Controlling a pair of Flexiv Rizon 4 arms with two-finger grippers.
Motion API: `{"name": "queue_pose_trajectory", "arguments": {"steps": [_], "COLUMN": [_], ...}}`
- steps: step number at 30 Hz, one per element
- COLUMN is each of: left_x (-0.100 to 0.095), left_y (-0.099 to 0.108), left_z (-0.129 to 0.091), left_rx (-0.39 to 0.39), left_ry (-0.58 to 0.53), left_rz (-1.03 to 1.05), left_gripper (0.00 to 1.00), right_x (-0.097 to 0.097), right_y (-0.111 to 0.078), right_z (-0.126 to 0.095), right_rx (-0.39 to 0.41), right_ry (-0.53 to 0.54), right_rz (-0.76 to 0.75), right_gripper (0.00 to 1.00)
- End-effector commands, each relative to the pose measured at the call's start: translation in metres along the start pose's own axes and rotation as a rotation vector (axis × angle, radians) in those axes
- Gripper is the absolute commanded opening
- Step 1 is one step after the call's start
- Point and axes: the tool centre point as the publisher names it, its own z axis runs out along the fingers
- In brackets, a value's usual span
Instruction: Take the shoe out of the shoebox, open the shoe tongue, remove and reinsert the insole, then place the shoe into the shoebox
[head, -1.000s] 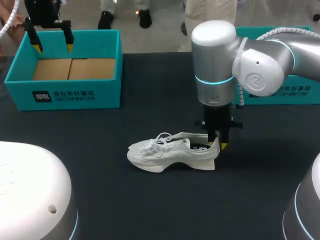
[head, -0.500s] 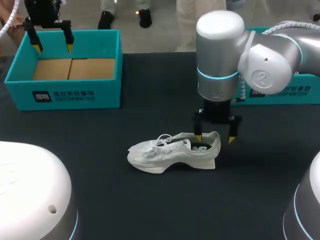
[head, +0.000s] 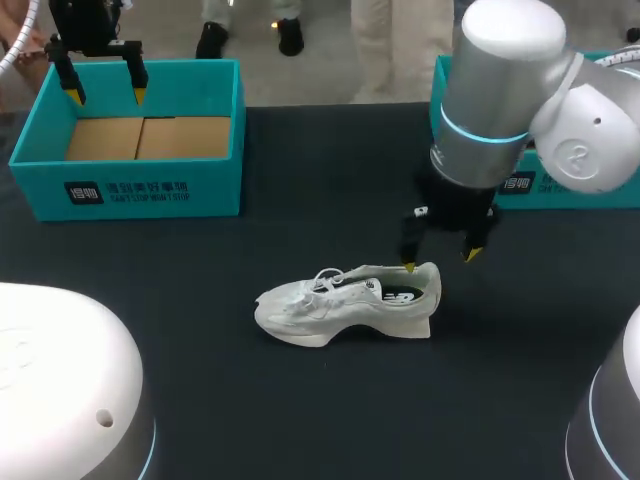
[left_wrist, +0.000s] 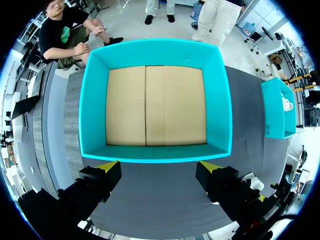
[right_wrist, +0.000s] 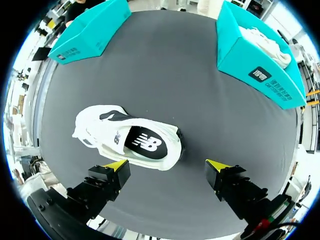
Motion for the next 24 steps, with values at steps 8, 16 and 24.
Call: {"name": "queue_pose_trajectory", "arguments": {"steps": [8, 16, 24], "left_x": [0.0000, 0.0000, 0.0000], "left_y": [0.0000, 0.0000, 0.0000], "left_z": [0.0000, 0.0000, 0.0000], "left_rx": [0.000, 0.000, 0.000], "left_ry": [0.000, 0.000, 0.000], "left_rz": [0.000, 0.000, 0.000], "left_gripper": [1.00, 1.00, 1.00], "right_x": [-0.0196, -0.0196, -0.0161], "right_y": [-0.0025, -0.0025, -0.0001], "right_z": [-0.0052, -0.0052, -0.0042], "right_rx": [0.037, 0.037, 0.006], "right_ry": [0.060, 0.060, 0.068], "right_rz": [-0.354, -0.354, -0.441], "right_gripper": [1.00, 1.00, 1.00]}}
